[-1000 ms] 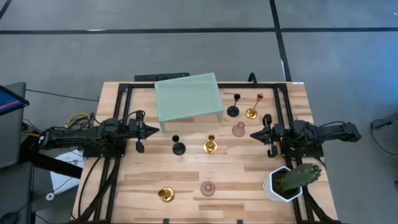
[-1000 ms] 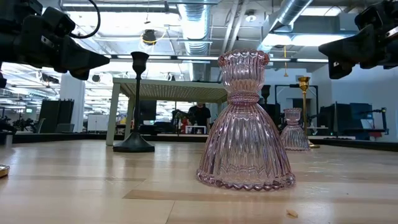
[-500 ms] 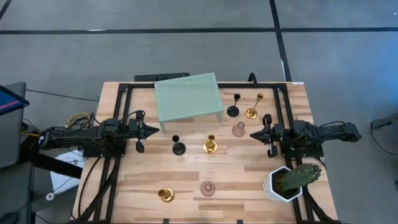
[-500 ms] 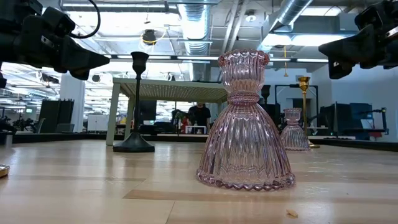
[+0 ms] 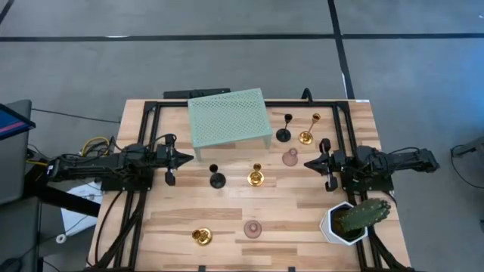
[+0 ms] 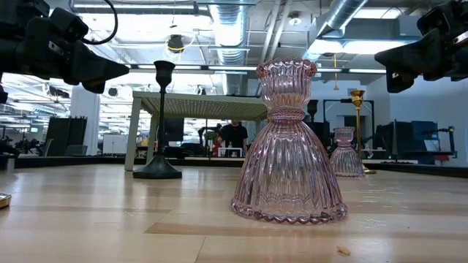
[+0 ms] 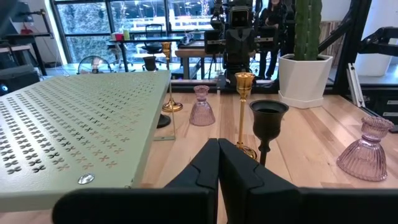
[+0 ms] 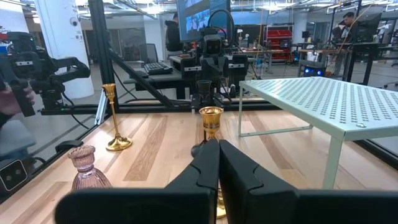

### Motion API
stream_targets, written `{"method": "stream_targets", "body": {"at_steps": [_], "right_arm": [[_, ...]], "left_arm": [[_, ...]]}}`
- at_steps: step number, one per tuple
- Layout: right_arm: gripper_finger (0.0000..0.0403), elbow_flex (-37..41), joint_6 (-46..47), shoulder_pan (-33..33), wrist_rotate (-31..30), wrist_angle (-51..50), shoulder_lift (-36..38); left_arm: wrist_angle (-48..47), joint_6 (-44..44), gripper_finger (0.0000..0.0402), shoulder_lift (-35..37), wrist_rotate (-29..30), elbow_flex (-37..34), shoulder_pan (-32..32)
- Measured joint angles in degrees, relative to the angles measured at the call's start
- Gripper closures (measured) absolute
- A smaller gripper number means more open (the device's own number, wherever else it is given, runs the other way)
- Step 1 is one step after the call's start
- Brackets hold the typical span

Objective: Pick & Place candle stick holders
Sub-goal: Put the top gold candle holder on the shelf

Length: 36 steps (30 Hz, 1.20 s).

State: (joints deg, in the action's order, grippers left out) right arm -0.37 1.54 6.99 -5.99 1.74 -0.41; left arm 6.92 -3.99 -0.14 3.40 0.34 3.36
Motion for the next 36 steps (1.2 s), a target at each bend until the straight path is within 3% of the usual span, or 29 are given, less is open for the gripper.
{"method": "stream_targets", "body": {"at_steps": [36], "right_arm": [[0.0403, 0.01, 0.0, -0.01, -0.01, 0.02, -0.02]], "left_arm": [[1.27, 0.0, 0.0395, 0.0, 0.0, 0.0, -0.02]]}}
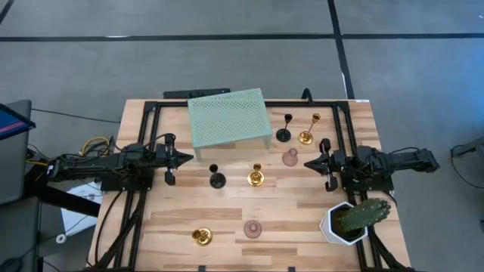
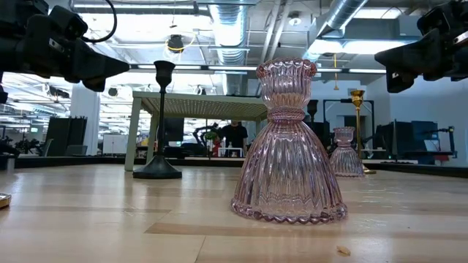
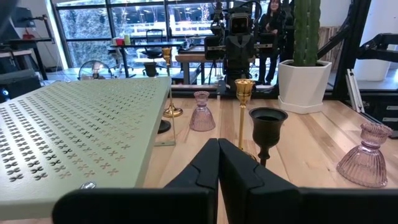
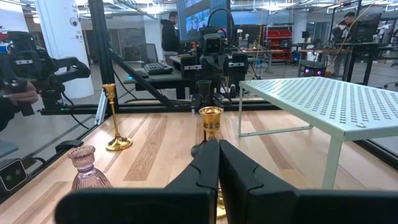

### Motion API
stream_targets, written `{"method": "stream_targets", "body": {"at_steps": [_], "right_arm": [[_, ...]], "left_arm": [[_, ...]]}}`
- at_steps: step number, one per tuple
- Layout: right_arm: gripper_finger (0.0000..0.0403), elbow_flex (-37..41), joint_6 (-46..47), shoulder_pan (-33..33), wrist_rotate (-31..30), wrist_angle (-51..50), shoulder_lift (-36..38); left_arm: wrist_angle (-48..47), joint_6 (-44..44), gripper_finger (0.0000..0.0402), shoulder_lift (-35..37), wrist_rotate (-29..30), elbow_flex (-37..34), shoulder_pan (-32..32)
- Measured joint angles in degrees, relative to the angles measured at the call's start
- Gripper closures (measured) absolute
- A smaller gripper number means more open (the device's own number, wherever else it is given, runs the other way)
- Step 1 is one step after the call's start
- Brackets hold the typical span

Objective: Pick & Place candle stick holders
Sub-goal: Put the top gold candle holder on the shelf

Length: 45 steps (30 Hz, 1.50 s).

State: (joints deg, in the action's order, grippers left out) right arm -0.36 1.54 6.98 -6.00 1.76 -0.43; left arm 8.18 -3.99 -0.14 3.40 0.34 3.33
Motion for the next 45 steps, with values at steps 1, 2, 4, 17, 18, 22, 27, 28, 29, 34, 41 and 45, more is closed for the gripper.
{"method": "stream_targets", "body": {"at_steps": [1, 2, 4, 17, 18, 22, 27, 28, 29, 34, 41, 45], "right_arm": [[0.0403, 0.0, 0.0, 0.0, 0.0, 0.0, 0.0], [0.0403, 0.0, 0.0, 0.0, 0.0, 0.0, 0.0], [0.0403, -0.02, 0.0, 0.0, 0.0, 0.0, 0.0], [0.0403, -0.02, -3.43, -0.04, -1.66, 0.55, 0.0], [0.0403, -0.02, -3.45, -0.04, -1.62, 1.01, 0.0], [0.0403, -0.02, -3.47, -0.04, -1.99, 4.02, 0.0], [0.0403, -1.23, -3.58, -0.07, -8.36, 6.06, 0.0], [0.0403, -2.08, -3.62, -0.07, -9.62, 5.59, 0.01], [0.0403, -3.03, -3.6, -0.07, -10.81, 4.65, 0.07], [0.0403, -8.42, -3.58, -0.07, -15.17, -6.63, 0.0], [0.0403, -15.34, -1.21, -0.07, -19.79, -18.35, 0.02], [0.0403, -16.63, 1.61, -0.07, -22.76, -22.88, 0.0]], "left_arm": [[0.0, 0.0, 0.0395, 0.0, 0.0, 0.0, 0.0], [0.0, 0.0, 0.0395, 0.0, 0.0, 0.0, 0.01], [0.0, 0.0, 0.0395, 0.0, 0.0, 0.0, 0.01], [0.02, -0.06, 0.0395, 0.0, 0.0, 0.0, 0.02], [0.05, -0.13, 0.0395, 0.0, 0.0, 0.0, 0.01], [0.26, -0.17, 0.0395, 0.0, 0.0, 0.0, 0.02], [0.63, -0.2, 0.0395, 0.0, 0.0, 0.0, 0.02], [0.73, -0.2, 0.0395, 0.0, 0.0, 0.0, 0.02], [0.79, -0.2, 0.0395, 0.0, 0.0, 0.0, 0.0], [1.29, -0.2, 0.0395, -0.02, 0.0, 0.0, 0.0], [1.36, -0.2, 0.0395, -0.02, 0.0, 0.0, 0.02], [1.36, -0.2, 0.0395, -0.02, 0.0, 0.0, 0.02]]}}
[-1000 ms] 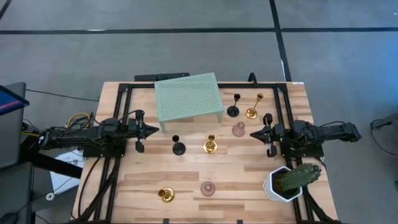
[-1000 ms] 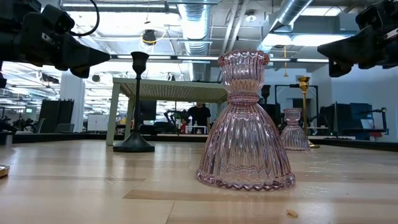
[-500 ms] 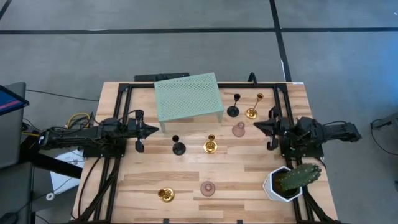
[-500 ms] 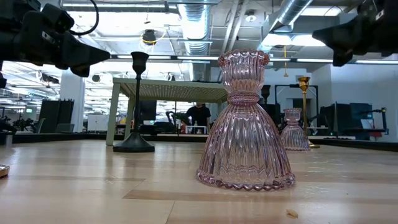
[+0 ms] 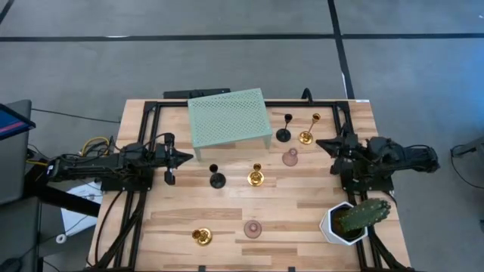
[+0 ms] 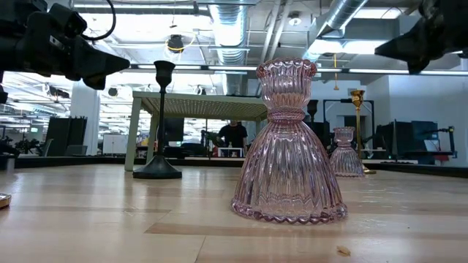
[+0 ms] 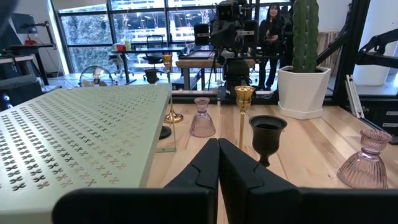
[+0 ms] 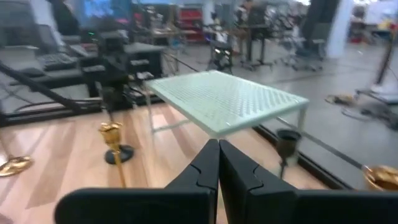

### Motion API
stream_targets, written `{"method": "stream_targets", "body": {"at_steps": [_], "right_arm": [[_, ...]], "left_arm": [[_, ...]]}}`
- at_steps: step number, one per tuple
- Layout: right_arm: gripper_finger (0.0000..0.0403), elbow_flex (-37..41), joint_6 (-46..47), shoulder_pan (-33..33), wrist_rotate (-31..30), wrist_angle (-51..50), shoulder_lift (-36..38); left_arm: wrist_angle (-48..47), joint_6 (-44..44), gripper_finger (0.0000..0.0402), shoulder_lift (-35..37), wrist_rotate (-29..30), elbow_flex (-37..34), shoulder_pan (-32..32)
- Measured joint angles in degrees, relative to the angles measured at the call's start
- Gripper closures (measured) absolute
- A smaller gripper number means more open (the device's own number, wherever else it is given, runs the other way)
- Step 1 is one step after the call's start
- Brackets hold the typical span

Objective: Pick & Place candle stick holders
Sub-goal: Put the top gold candle holder on the shelf

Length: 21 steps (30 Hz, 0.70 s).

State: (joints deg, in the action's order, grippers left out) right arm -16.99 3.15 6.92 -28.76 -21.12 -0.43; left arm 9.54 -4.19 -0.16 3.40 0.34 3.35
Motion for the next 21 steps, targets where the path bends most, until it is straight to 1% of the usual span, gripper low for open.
{"method": "stream_targets", "body": {"at_steps": [4, 8, 11, 14, 17, 21], "right_arm": [[0.0403, 0.02, 4.34, 0.02, -4.13, -2.99, -0.8], [0.0403, 0.02, 12.89, 0.02, -12.42, -4.52, -3.81], [0.0403, 0.02, 17.88, 0.0, -14.67, -5.35, -7.91], [0.0403, 0.02, 20.93, 0.0, -15.03, -5.47, -13.02], [0.0403, 0.02, 24.93, 0.02, -17.56, -5.45, -18.09], [0.0403, 0.02, 28.07, 0.02, -21.52, -5.41, -24.28]], "left_arm": [[0.02, 0.01, 0.0395, 0.02, 0.0, 0.0, 0.0], [0.38, 0.02, 0.0395, 0.02, 0.0, 0.0, -0.02], [0.43, 0.01, 0.0395, 0.01, 0.0, 0.0, -0.02], [0.55, 0.02, 0.0395, 0.0, 0.0, 0.0, -0.02], [0.74, 0.02, 0.0395, 0.01, 0.0, 0.0, 0.0], [0.81, 0.02, 0.0395, 0.02, 0.0, 0.0, -0.01]]}}
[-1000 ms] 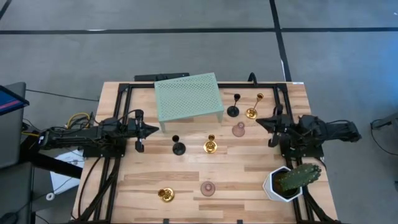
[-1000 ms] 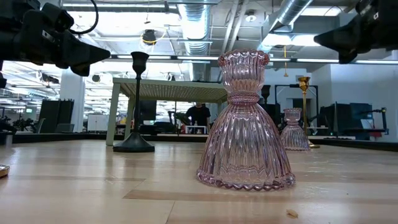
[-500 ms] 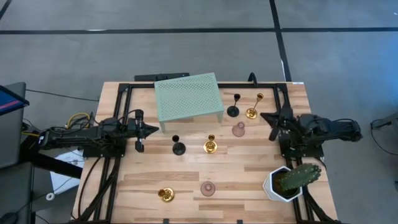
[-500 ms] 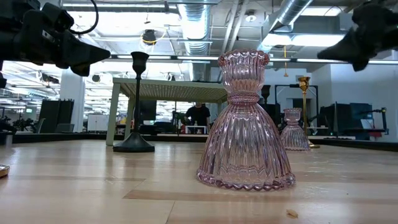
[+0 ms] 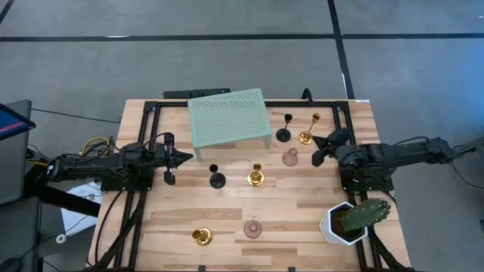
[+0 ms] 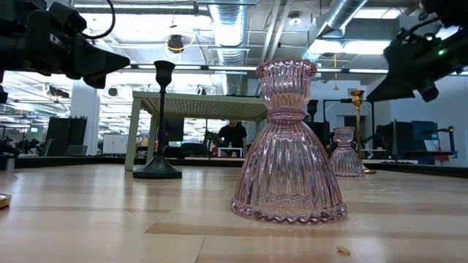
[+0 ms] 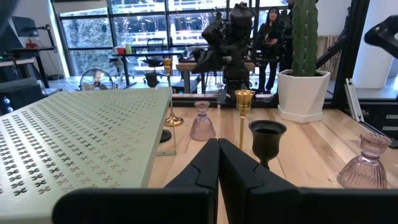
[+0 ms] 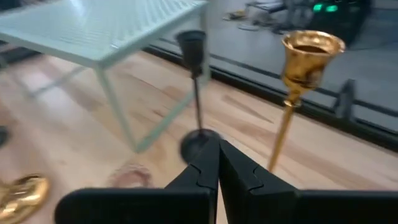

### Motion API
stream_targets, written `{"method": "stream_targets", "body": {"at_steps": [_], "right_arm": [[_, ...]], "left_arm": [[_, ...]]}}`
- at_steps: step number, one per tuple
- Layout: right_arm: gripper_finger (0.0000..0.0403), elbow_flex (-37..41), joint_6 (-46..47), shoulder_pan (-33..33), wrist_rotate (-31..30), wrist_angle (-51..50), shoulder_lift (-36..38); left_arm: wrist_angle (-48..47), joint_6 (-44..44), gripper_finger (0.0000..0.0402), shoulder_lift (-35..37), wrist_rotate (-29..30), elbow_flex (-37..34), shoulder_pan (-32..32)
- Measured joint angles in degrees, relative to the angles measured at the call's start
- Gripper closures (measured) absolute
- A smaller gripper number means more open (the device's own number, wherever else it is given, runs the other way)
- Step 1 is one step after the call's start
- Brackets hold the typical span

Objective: Pick & Place candle stick holders
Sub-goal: Put the top gold candle holder on the shelf

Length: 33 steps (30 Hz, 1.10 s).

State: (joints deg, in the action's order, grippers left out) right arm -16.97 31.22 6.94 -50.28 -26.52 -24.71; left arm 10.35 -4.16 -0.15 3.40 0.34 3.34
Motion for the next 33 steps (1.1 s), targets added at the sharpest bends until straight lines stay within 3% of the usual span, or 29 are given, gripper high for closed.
{"method": "stream_targets", "body": {"at_steps": [7, 16, 21, 28, 33], "right_arm": [[0.0403, 0.0, 1.39, -0.02, -6.78, 3.99, -8.14], [0.0398, -0.02, -4.79, 0.15, 0.41, 7.57, -13.97], [0.0344, -0.02, -5.73, -0.07, 0.68, 7.76, -15.24], [0.0239, -0.04, -1.68, -2.56, -3.96, 9.42, -17.45], [0.0208, -0.07, 2.38, -5.71, -4.0, 10.88, -20.22]], "left_arm": [[0.02, 0.0, 0.0395, -0.02, 0.02, 0.0, 0.01], [0.02, 0.0, 0.0395, 0.0, 0.0, 0.0, -0.01], [0.02, -0.01, 0.0395, -0.02, 0.0, 0.0, 0.01], [0.0, 0.05, 0.0395, -0.01, 0.01, 0.01, 0.0], [0.0, 0.09, 0.0395, -0.02, 0.0, 0.0, 0.0]]}}
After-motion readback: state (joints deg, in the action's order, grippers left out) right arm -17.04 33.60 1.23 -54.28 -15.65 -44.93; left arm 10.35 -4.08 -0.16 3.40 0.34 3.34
